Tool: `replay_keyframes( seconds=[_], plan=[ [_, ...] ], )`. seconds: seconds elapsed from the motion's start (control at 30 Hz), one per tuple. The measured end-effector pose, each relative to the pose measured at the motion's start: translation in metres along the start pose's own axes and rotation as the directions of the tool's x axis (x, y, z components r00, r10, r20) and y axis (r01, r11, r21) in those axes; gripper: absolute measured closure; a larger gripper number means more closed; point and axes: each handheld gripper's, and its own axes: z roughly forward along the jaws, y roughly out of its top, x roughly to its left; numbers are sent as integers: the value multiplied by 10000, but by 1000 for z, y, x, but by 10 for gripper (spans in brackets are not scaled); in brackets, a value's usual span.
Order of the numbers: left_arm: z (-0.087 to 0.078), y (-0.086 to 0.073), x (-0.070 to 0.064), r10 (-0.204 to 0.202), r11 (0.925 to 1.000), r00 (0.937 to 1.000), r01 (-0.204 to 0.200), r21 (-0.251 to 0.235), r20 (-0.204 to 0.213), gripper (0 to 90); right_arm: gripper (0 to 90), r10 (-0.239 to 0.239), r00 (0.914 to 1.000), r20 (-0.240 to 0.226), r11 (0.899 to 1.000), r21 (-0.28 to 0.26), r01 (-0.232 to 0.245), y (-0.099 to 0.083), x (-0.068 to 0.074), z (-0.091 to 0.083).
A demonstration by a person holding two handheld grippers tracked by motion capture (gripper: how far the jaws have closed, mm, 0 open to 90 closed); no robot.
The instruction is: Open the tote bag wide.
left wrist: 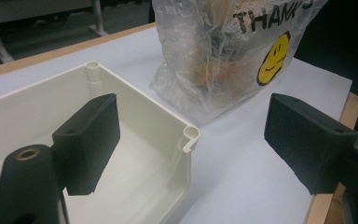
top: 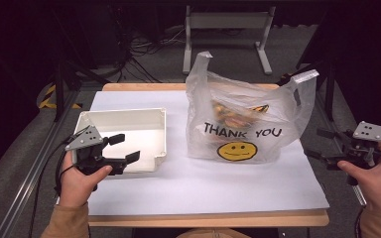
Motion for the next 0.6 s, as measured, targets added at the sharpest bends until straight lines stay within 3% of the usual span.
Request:
replay_keyframes(
  seconds=[0.1, 0.2, 0.6],
  plan=[
    [1, 1, -2, 13, 10000, 10000, -14, -53, -80, 196, 108, -28, 10000, 14, 10000, -77, 29, 1, 0, -1],
    [3, 4, -7, 280, 9996, 9991, -281, -24, -319, 208, 91, -99, 9999, 66, 9998, -170, 100, 1, 0, -3],
    [9, 14, -20, 342, 9992, 9993, -344, -203, -116, 228, 95, -447, 9988, 182, 9987, -230, 451, 5, 4, -5]
  ],
)
